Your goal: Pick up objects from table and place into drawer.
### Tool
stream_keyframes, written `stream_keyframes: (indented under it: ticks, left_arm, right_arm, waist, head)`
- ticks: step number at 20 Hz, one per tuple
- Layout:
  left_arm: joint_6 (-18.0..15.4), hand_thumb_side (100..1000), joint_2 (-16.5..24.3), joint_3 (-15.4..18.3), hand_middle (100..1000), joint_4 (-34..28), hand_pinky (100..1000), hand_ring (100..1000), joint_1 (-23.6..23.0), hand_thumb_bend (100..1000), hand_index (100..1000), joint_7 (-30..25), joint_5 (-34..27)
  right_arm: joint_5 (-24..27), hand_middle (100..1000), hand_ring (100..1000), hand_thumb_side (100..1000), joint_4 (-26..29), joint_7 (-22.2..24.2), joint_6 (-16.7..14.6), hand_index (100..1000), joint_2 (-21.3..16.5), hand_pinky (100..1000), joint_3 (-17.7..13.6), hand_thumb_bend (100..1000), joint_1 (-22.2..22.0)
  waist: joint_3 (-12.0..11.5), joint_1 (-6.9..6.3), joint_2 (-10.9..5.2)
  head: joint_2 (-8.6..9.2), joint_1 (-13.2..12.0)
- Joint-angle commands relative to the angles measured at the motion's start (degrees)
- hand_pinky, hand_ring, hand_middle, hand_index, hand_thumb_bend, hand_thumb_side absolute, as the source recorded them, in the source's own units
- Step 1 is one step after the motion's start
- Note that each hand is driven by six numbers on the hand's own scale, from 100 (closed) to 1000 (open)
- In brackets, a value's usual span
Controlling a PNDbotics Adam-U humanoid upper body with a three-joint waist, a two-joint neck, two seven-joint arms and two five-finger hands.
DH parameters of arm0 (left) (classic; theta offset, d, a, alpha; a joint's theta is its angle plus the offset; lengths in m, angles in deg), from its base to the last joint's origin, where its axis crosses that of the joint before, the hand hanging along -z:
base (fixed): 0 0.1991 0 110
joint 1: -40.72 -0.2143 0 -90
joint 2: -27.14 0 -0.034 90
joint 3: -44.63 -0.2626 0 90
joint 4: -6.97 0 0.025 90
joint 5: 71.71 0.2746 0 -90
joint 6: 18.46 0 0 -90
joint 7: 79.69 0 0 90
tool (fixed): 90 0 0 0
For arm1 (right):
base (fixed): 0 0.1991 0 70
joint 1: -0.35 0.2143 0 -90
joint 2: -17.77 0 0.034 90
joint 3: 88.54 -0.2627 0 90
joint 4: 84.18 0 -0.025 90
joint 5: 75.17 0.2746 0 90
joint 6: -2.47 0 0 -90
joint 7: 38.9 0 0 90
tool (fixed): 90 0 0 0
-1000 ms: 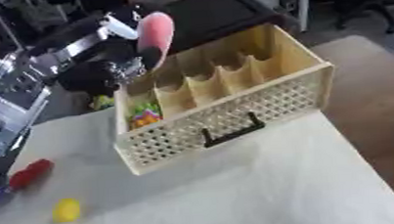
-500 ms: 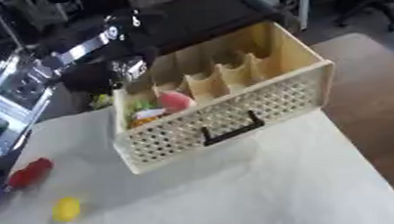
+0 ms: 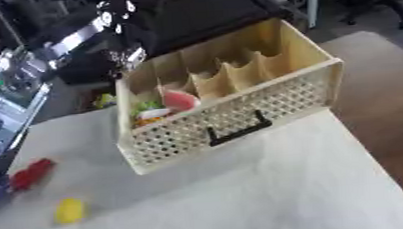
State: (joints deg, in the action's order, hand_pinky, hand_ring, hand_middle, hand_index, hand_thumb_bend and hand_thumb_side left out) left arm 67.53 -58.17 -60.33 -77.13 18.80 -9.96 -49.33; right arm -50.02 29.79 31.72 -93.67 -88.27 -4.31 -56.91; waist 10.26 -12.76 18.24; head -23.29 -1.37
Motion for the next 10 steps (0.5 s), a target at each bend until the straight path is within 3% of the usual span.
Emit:
stream_keyframes:
  ticks: [1,3,4,5,10]
  left_arm:
    - [2.17,810,2.91,2.32,841,-5.81,556,784,0.00,100,960,1.89,-5.32]
    - [3.74,793,4.32,3.40,833,-10.10,547,776,-1.18,100,952,3.28,-8.81]
    - [4.53,836,4.98,3.87,826,-12.12,542,770,-1.79,100,946,3.98,-10.31]
    - [5.22,765,5.78,4.57,819,-14.39,537,764,-2.63,100,941,5.04,-11.90]
    - [9.28,715,9.66,7.64,774,-24.31,498,724,-7.61,100,909,12.49,-18.72]
  right_arm:
    - [-0.18,406,506,971,0.62,-0.31,-0.03,665,-1.10,522,-0.75,100,0.38]
    - [-0.29,406,506,971,0.62,-0.49,-0.19,664,-1.19,522,-0.87,100,0.04]
    - [-0.34,406,506,966,0.62,-0.57,-0.26,664,-1.23,522,-0.92,100,-0.09]
    - [-0.40,406,505,970,0.62,-0.67,-0.34,664,-1.30,521,-0.99,100,-0.26]
    - [-1.09,404,506,968,0.62,-0.70,-0.77,667,-2.18,519,-1.19,100,-1.19]
  waist:
    - [-0.34,1.31,-1.49]
    - [-0.69,1.71,-1.72]
    - [-0.84,1.89,-1.82]
    - [-1.04,2.16,-1.99]
    - [-1.82,3.33,-2.63]
  head:
    - [-1.13,0.23]
    - [-1.99,0.46]
    - [-2.37,0.53]
    - [-2.89,0.64]
    - [-4.53,1.19]
